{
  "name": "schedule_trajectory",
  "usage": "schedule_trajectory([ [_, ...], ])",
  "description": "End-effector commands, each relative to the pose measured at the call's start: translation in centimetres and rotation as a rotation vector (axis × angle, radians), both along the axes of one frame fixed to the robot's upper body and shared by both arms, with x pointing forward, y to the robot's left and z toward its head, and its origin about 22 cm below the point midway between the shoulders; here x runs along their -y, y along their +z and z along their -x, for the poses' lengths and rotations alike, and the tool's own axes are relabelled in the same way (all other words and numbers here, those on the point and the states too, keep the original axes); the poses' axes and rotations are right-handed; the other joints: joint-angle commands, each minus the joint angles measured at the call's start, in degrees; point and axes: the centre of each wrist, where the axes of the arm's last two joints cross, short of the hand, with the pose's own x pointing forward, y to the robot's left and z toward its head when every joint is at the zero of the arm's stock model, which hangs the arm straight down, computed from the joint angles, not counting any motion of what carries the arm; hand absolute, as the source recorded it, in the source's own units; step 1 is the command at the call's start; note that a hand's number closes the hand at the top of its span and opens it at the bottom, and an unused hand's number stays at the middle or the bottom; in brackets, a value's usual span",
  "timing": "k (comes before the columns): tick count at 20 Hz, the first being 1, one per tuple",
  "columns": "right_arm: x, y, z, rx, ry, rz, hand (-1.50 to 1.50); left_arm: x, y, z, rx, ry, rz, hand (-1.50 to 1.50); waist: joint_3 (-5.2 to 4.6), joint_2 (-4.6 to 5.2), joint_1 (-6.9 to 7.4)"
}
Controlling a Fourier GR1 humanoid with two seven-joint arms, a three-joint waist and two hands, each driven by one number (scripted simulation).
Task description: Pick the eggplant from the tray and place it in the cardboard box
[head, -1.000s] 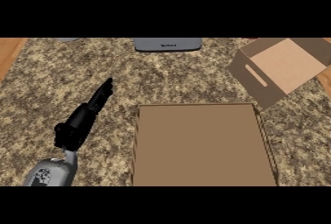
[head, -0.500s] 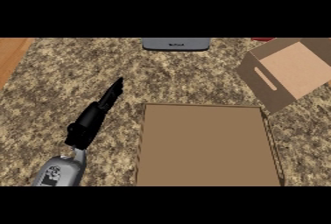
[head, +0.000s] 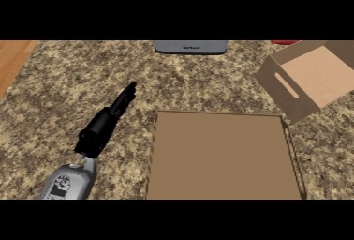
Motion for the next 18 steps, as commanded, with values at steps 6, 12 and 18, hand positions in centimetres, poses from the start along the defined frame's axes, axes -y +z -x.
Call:
schedule_trajectory([
  [6,-2.5,-1.5,-5.2,0.004,-0.034,0.025,1.5,0.0,0.8,0.6,-0.002,-0.04,-0.008,0.0,0.08,0.3,1.3],
  [12,-4.9,-3.3,-8.1,-0.004,-0.027,0.101,1.5,-0.1,-0.9,-1.1,0.0,0.002,-0.021,0.0,0.07,0.5,0.61],
  [18,-7.8,-9.6,-9.8,-0.056,-0.058,0.154,1.5,0.1,0.8,-0.8,0.011,-0.04,0.008,0.0,0.13,0.62,1.24],
])
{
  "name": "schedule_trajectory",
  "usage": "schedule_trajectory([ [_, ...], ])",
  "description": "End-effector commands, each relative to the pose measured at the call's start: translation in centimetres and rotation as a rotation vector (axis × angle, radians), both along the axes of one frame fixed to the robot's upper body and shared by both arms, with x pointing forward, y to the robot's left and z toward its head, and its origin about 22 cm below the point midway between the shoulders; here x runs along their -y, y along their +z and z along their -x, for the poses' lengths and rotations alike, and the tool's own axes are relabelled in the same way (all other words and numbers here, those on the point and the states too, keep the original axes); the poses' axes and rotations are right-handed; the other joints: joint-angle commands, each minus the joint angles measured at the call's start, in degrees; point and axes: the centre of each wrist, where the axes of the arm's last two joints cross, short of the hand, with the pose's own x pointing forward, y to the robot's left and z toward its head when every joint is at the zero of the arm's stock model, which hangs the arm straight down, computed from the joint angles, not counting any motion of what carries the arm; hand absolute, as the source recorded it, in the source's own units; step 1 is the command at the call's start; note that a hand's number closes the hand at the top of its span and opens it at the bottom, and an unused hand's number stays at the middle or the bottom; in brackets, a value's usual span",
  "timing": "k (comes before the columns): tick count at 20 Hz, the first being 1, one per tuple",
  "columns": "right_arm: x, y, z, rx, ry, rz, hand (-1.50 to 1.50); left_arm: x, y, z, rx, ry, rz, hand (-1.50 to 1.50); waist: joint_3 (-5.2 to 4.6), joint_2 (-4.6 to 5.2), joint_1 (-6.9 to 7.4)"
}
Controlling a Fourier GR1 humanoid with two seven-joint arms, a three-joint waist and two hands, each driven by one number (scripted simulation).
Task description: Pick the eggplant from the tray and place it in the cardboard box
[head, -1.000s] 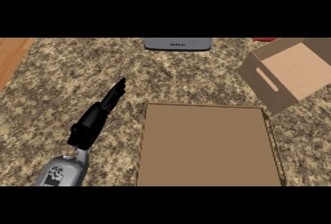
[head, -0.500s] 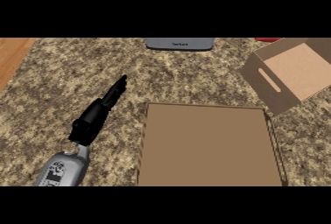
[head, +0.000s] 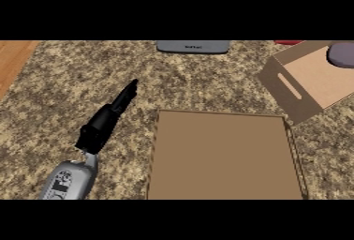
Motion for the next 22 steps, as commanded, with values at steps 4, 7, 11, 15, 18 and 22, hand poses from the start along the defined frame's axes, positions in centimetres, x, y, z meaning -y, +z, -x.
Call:
schedule_trajectory([
  [4,-2.1,-4.0,-1.7,-0.213,-0.083,-0.096,-1.5,1.3,-0.2,0.5,0.011,-0.027,0.002,0.0,0.07,0.61,1.44],
  [7,-2.1,-5.5,-1.5,-0.297,-0.062,-0.129,-1.5,1.2,0.5,-0.4,0.009,-0.014,0.009,0.0,0.11,0.71,1.15],
  [11,-1.9,-7.0,-1.0,-0.285,-0.026,-0.184,-1.5,0.3,0.5,0.4,0.025,-0.023,0.004,0.0,0.18,0.75,1.61],
  [15,-1.0,-4.3,-1.2,-0.224,0.028,-0.461,-1.5,0.2,0.1,0.0,0.015,-0.021,0.011,0.0,0.22,0.99,1.48],
  [18,0.6,-5.3,0.1,-0.166,0.0,-0.648,-1.5,1.1,0.1,0.2,0.014,-0.022,0.008,0.0,0.34,1.05,0.88],
  [22,3.0,-3.8,1.6,-0.169,0.018,-0.833,-1.5,1.1,0.2,0.6,0.027,-0.013,0.003,0.0,0.4,0.98,1.23],
])
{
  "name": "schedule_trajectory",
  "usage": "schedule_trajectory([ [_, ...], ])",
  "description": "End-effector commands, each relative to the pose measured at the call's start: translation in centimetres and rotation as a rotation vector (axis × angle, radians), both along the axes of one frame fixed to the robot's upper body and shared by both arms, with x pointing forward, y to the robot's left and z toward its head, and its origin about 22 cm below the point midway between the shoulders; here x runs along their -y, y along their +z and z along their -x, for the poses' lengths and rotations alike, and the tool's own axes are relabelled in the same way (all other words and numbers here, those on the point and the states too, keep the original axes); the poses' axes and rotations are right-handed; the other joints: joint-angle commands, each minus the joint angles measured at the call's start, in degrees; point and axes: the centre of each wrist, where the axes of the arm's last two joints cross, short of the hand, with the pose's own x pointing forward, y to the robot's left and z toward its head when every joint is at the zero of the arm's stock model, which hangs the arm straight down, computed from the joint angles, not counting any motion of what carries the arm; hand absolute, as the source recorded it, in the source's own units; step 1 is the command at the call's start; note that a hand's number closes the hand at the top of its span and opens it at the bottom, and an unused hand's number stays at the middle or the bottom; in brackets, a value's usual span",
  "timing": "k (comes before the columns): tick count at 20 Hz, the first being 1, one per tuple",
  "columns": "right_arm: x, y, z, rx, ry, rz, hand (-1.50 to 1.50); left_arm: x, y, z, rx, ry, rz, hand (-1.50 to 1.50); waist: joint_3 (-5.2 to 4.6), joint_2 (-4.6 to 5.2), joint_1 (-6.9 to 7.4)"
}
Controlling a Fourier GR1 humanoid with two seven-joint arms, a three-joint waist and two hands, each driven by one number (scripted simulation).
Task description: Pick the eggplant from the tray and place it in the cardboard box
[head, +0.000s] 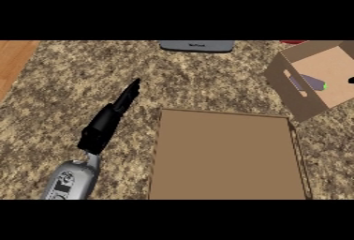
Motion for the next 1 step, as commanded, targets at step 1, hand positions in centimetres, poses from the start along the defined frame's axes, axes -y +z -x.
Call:
schedule_trajectory([
  [1,2.72,1.3,1.87,0.037,0.031,-0.19,-1.5,0.6,-0.81,0.62,0.017,0.0,-0.002,0.0,0.06,0.21,0.12],
])
